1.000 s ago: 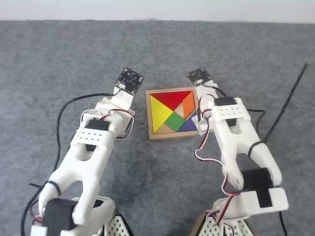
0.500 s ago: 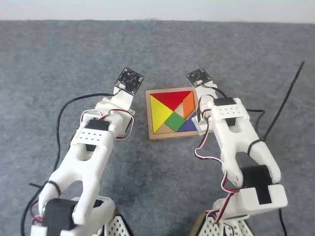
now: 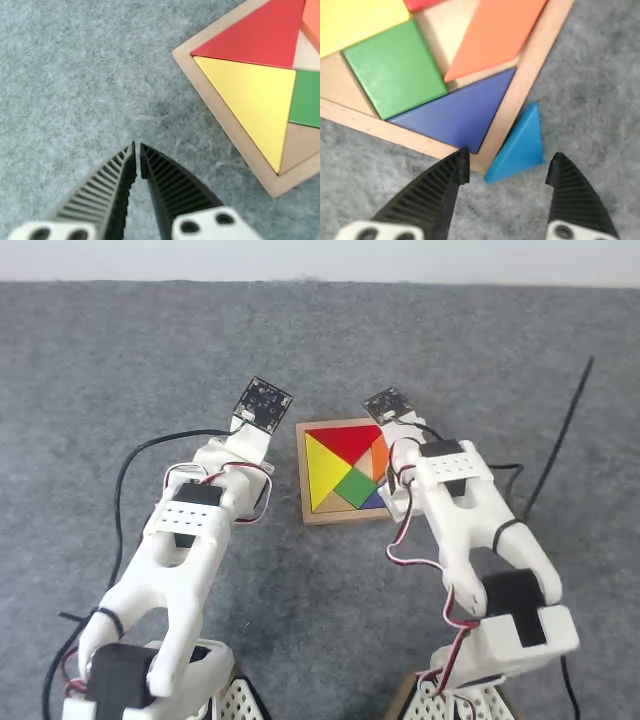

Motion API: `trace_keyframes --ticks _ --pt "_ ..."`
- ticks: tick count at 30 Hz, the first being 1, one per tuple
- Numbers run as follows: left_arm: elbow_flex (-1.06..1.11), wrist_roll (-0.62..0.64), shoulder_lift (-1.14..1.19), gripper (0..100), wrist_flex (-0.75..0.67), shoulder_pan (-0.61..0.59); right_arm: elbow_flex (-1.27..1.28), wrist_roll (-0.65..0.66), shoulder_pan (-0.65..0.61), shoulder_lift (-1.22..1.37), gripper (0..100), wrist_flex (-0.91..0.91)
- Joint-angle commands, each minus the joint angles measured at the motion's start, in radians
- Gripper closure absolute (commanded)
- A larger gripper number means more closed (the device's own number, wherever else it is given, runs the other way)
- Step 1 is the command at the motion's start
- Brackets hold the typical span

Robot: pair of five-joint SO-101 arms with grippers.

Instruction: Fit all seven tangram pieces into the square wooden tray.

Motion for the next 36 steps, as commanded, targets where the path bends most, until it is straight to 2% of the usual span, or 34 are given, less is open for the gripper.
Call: trace_keyframes --ticks 1,9,16,33,36 --pt "-0.004 -0.006 -0.037 99 -0.021 0.002 -0.069 0.006 -0.005 0.045 73.5 0.038" --pt "-0.004 -0.006 -0.037 99 -0.021 0.003 -0.13 0.002 0.027 0.097 73.9 0.097" --pt "-0.004 -0.006 -0.037 99 -0.021 0.003 -0.132 0.002 0.068 0.104 91.8 0.134" --pt "-0.002 -0.008 -0.037 99 -0.021 0.003 -0.146 0.035 0.084 0.094 93.1 0.134" --pt "-0.002 -0.008 -0.037 99 -0.021 0.003 -0.167 0.034 0.105 0.093 99.4 0.136"
